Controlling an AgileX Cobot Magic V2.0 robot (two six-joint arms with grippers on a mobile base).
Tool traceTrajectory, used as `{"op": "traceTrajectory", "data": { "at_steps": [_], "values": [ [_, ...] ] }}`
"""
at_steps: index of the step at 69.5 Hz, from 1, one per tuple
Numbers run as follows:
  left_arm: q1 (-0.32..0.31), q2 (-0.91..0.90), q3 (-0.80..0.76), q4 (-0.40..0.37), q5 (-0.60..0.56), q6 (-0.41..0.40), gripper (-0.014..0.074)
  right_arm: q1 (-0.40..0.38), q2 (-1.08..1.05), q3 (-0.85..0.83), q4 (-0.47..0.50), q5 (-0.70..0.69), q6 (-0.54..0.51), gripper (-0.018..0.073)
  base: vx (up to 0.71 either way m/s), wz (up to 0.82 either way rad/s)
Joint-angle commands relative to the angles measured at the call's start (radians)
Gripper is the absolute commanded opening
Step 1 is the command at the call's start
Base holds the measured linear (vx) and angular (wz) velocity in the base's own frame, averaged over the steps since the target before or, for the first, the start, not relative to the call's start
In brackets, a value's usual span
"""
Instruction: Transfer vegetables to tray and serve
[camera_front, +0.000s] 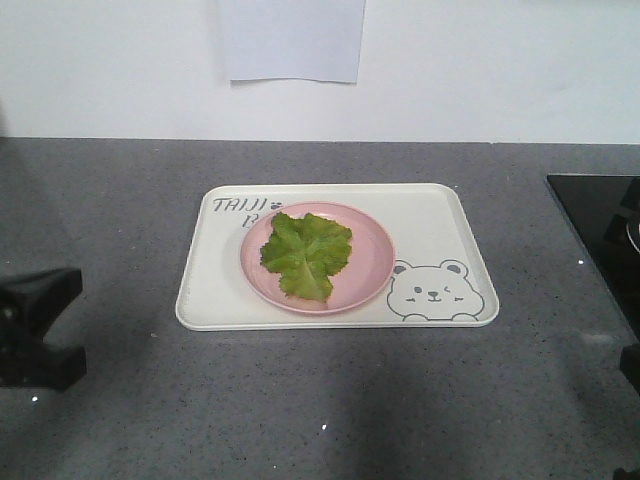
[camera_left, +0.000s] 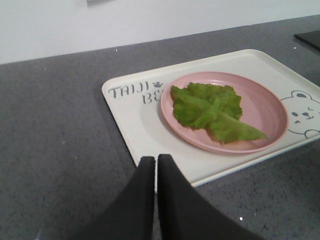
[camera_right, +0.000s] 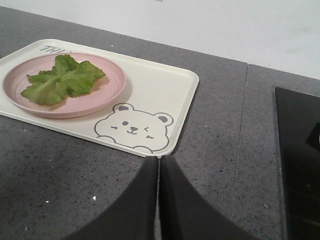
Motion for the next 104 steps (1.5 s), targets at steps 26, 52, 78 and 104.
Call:
{"op": "traceTrajectory", "data": {
  "at_steps": [26,52,78,104],
  "values": [
    [-0.005,-0.106,0.108,-0.057,-0.229,-0.01,-0.0007,0.0,-0.037,-0.006,0.016,-0.05,-0.004,-0.0006,0.0,0.0],
    [-0.005,-0.106,0.108,-0.057,-0.223,-0.004,-0.0007,0.0,-0.037,-0.006,0.016,-0.05,-0.004,-0.0006,0.0,0.0],
    [0.016,-0.107,0.198,-0.052,-0.37,0.041,-0.0007,0.0,-0.037,-0.006,0.016,-0.05,-0.004,-0.0006,0.0,0.0],
    [0.14,-0.212,0.548,-0.11,-0.656,0.02,-0.0006,0.0,-0.037,-0.006,0.016,-0.05,-0.004,-0.0006,0.0,0.0]
  ]
}}
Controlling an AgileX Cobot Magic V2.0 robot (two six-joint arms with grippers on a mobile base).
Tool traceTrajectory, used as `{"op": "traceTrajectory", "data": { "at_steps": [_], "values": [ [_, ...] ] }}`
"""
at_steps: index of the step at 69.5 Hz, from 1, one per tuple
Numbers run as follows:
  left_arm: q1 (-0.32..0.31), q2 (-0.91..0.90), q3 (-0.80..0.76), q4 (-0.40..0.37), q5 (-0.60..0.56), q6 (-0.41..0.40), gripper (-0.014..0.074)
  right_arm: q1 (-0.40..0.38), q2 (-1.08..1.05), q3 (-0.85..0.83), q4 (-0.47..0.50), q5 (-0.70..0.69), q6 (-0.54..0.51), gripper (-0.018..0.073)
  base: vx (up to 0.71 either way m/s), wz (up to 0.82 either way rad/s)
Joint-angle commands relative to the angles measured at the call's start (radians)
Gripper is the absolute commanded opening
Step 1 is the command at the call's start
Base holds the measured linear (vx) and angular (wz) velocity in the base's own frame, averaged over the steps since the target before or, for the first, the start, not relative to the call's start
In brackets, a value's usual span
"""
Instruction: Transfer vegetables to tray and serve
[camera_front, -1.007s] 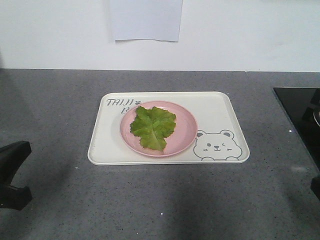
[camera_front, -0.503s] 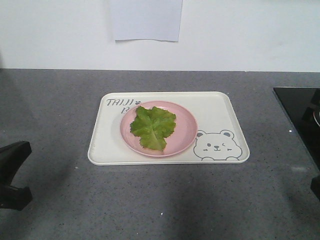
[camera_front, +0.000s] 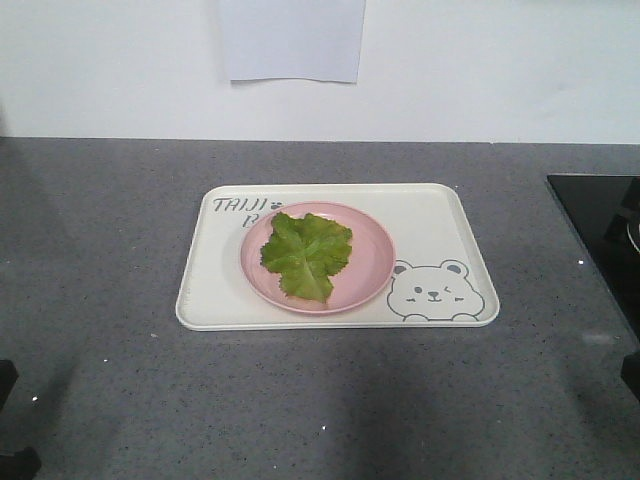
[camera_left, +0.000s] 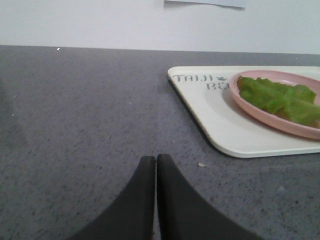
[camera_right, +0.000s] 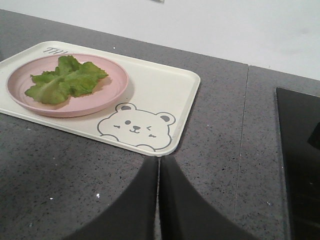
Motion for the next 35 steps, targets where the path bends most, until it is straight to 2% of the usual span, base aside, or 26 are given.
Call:
{"op": "traceTrajectory", "data": {
  "at_steps": [1,16,25,35],
  "values": [
    [0.023,-0.08,0.042,-0.006,-0.109,-0.008,-0.0006,0.0,0.007,-0.026,0.01,-0.058,-0.004,-0.0006,0.0,0.0],
    [0.129,-0.343,0.047,-0.008,0.127,0.127,-0.0006,0.0,0.007,-0.026,0.01,-0.058,-0.004,-0.0006,0.0,0.0],
    [0.201,-0.467,0.047,-0.006,0.254,0.131,-0.0006,0.0,0.007,-0.026,0.01,-0.058,-0.004,-0.0006,0.0,0.0],
    [0.25,-0.603,0.047,-0.006,0.398,0.131,-0.0006,0.0,0.007,-0.026,0.01,-0.058,-0.004,-0.0006,0.0,0.0]
  ]
}}
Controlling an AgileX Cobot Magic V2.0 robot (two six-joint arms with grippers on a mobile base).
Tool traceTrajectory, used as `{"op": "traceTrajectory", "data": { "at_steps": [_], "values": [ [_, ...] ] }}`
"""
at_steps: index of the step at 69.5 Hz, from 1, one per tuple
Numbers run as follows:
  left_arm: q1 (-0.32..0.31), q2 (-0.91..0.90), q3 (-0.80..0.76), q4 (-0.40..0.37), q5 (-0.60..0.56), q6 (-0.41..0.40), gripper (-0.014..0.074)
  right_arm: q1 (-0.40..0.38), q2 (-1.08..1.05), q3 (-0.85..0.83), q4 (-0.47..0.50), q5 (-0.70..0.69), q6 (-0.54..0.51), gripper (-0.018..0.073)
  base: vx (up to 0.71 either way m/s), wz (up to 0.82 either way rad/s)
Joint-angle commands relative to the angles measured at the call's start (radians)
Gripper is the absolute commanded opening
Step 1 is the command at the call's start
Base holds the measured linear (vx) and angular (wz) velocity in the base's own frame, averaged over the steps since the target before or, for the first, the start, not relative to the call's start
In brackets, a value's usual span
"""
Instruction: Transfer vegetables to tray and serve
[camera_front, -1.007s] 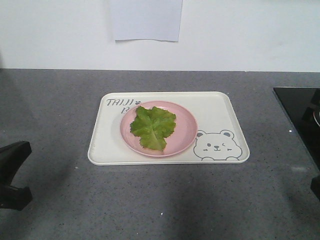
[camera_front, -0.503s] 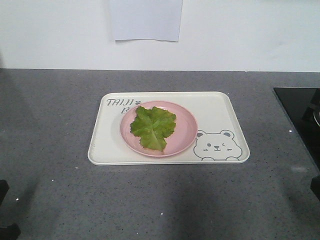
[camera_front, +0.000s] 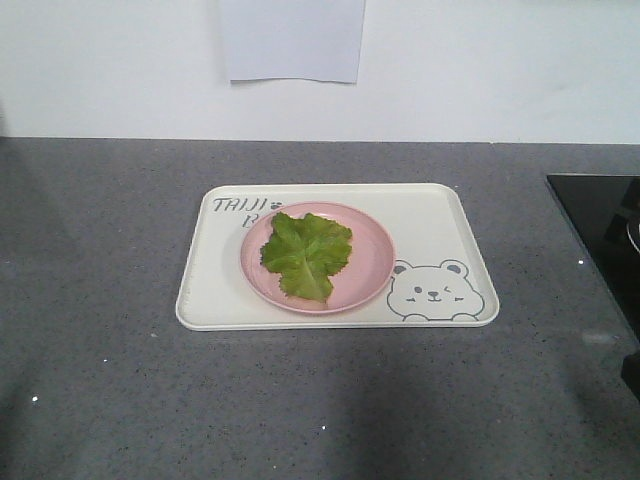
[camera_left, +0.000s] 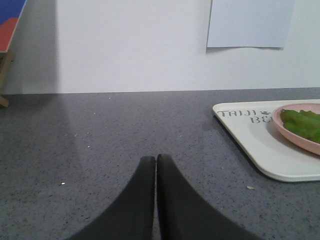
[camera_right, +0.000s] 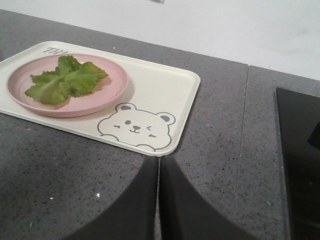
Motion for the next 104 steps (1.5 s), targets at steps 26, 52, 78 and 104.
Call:
{"op": "traceTrajectory", "data": {
  "at_steps": [26,52,78,104],
  "values": [
    [0.042,-0.116,0.028,-0.005,0.096,-0.062,-0.0006,0.0,0.006,-0.026,0.01,-0.059,-0.004,-0.0006,0.0,0.0],
    [0.042,-0.116,0.027,0.145,0.094,-0.301,-0.0006,0.0,0.006,-0.026,0.01,-0.059,-0.004,-0.0006,0.0,0.0],
    [0.042,-0.116,0.027,0.186,0.094,-0.399,-0.0006,0.0,0.006,-0.026,0.01,-0.059,-0.004,-0.0006,0.0,0.0],
    [0.042,-0.116,0.027,0.186,0.094,-0.399,-0.0006,0.0,0.006,-0.026,0.01,-0.059,-0.004,-0.0006,0.0,0.0]
  ]
}}
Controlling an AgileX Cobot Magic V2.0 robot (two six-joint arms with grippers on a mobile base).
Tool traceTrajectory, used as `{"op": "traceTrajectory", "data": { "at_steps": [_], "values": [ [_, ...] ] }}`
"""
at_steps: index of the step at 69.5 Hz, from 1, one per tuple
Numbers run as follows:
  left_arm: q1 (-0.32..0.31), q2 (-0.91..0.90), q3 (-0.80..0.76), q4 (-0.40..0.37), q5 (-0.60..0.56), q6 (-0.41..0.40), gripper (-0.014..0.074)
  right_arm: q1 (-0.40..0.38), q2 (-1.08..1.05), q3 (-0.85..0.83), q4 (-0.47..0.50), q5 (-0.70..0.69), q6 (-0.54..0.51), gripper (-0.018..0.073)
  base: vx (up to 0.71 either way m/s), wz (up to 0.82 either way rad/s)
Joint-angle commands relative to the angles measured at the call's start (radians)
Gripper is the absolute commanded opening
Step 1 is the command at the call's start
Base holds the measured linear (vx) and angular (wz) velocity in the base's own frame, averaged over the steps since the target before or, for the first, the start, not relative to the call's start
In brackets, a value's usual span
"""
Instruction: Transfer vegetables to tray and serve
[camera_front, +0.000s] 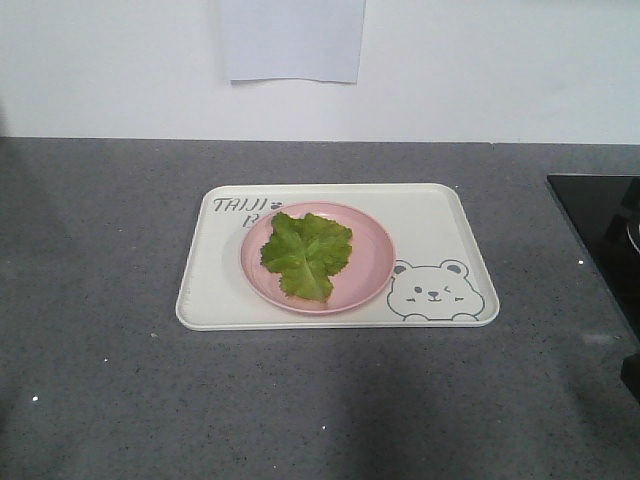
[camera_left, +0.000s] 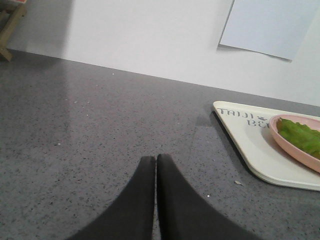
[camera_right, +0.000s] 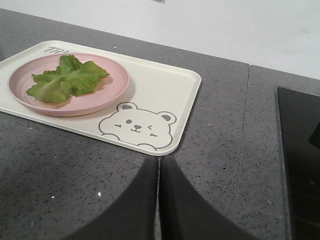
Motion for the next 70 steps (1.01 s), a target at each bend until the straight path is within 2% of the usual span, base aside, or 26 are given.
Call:
{"op": "traceTrajectory", "data": {
  "at_steps": [1,34,46,54,70],
  "values": [
    [0.004,-0.002,0.027,0.0,-0.07,-0.008,-0.0006,0.0,0.01,-0.026,0.009,-0.064,-0.004,-0.0006,0.0,0.0],
    [0.004,-0.002,0.027,0.0,-0.07,-0.008,-0.0006,0.0,0.01,-0.026,0.008,-0.067,-0.004,-0.0006,0.0,0.0],
    [0.004,-0.002,0.027,0.0,-0.07,-0.008,-0.0006,0.0,-0.037,0.017,-0.07,-0.17,0.025,-0.0006,0.0,0.0],
    [0.004,-0.002,0.027,0.0,-0.07,-0.008,-0.0006,0.0,-0.092,0.124,-0.163,-0.283,0.182,-0.0006,0.0,0.0],
    [0.004,-0.002,0.027,0.0,-0.07,-0.008,-0.0006,0.0,-0.211,0.25,-0.57,-0.312,0.696,-0.0005,0.0,0.0]
  ]
}}
